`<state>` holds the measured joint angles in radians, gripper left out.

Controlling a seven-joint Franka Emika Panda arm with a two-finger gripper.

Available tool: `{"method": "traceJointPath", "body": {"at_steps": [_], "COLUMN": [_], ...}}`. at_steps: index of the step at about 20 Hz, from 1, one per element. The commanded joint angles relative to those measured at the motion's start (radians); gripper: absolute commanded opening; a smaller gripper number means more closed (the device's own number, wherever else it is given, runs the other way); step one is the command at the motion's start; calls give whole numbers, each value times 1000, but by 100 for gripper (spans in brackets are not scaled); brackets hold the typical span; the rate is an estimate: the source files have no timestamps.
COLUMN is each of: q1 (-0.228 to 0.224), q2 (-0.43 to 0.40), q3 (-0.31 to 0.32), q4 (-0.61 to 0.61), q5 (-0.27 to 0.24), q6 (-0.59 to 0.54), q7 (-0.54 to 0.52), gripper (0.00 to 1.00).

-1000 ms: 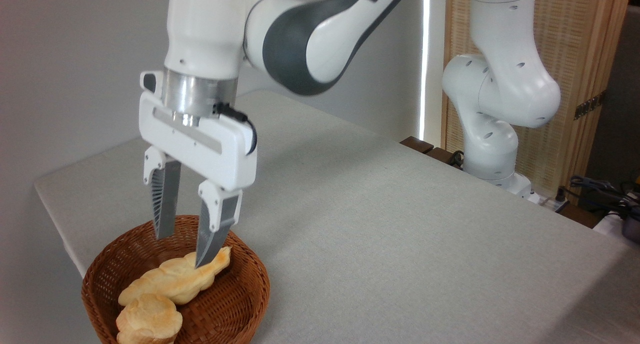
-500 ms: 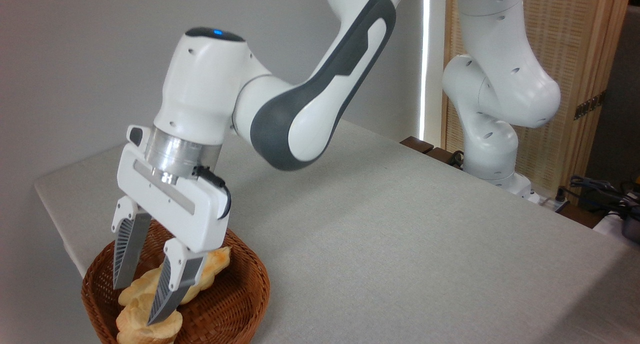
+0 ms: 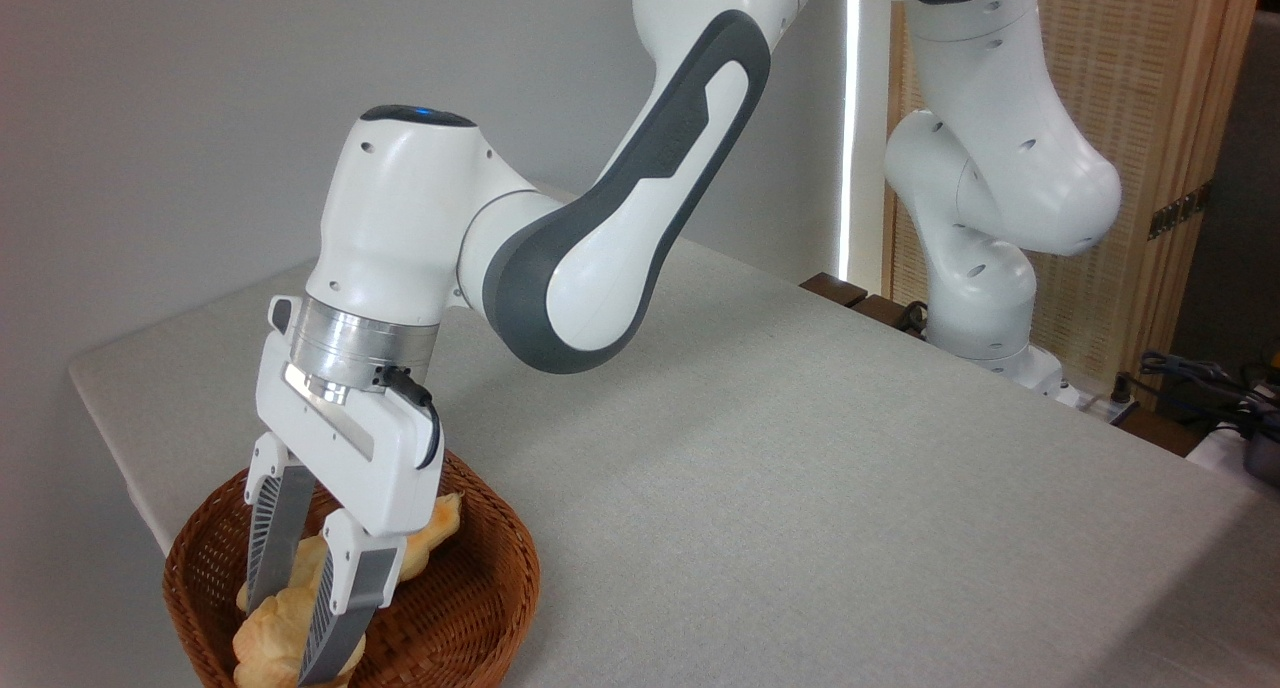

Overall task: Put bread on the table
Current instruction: 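Close the gripper on the end of the smaller braided loaf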

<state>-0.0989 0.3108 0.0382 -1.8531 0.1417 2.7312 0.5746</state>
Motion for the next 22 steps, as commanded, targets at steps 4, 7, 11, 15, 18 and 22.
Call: {"method": "traceJointPath", "body": {"at_steps": [4, 7, 11, 15, 18, 22], "q1": [-2, -2, -4, -4, -4, -2], "q2": [21, 24, 24, 22, 19, 14], "q3": [-3, -3, -4, -4, -4, -4], "q4": [8, 9, 8, 9, 9, 9], "q5": [35, 33, 35, 36, 35, 33], "q6": [19, 19, 19, 19, 19, 19], "q7": [10, 10, 10, 11, 10, 10], "gripper": [100, 100, 100, 48, 48, 48]}}
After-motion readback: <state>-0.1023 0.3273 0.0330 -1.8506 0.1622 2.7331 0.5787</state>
